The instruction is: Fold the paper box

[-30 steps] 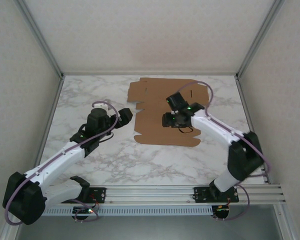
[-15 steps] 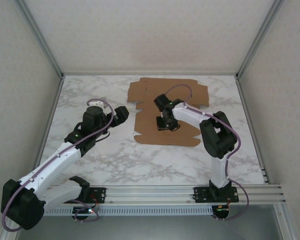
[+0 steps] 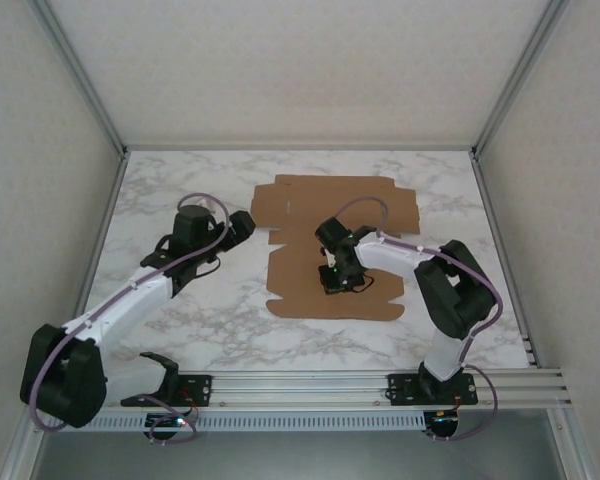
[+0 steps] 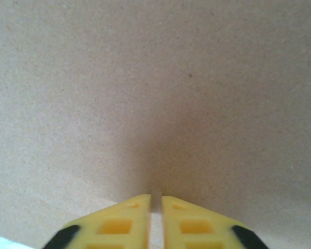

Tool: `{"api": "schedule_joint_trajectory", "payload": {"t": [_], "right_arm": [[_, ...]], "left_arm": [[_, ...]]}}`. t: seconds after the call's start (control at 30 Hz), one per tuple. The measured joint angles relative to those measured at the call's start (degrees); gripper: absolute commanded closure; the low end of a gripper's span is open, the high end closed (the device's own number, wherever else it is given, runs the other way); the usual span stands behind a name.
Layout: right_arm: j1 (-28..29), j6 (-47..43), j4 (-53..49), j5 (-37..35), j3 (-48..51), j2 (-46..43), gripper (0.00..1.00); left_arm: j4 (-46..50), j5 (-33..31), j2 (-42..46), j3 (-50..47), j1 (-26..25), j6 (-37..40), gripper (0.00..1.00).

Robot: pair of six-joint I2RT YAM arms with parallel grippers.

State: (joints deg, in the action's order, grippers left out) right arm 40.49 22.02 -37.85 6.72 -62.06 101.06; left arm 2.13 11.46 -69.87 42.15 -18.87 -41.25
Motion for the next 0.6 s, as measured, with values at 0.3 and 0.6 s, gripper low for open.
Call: {"api": "schedule_joint_trajectory", "payload": {"t": [0.3, 0.6], "right_arm": [[-8.3, 0.6, 1.4, 6.4, -1.1, -10.5, 0.76], [-29.2, 12.6, 16.3, 8.8, 8.2, -22.3, 0.41]], "left_arm": [[-1.2, 4.7, -21.3, 18.6, -4.0, 0.9, 0.28], [-1.4, 8.9, -41.9, 37.3, -5.4, 2.7, 0.56]]}}
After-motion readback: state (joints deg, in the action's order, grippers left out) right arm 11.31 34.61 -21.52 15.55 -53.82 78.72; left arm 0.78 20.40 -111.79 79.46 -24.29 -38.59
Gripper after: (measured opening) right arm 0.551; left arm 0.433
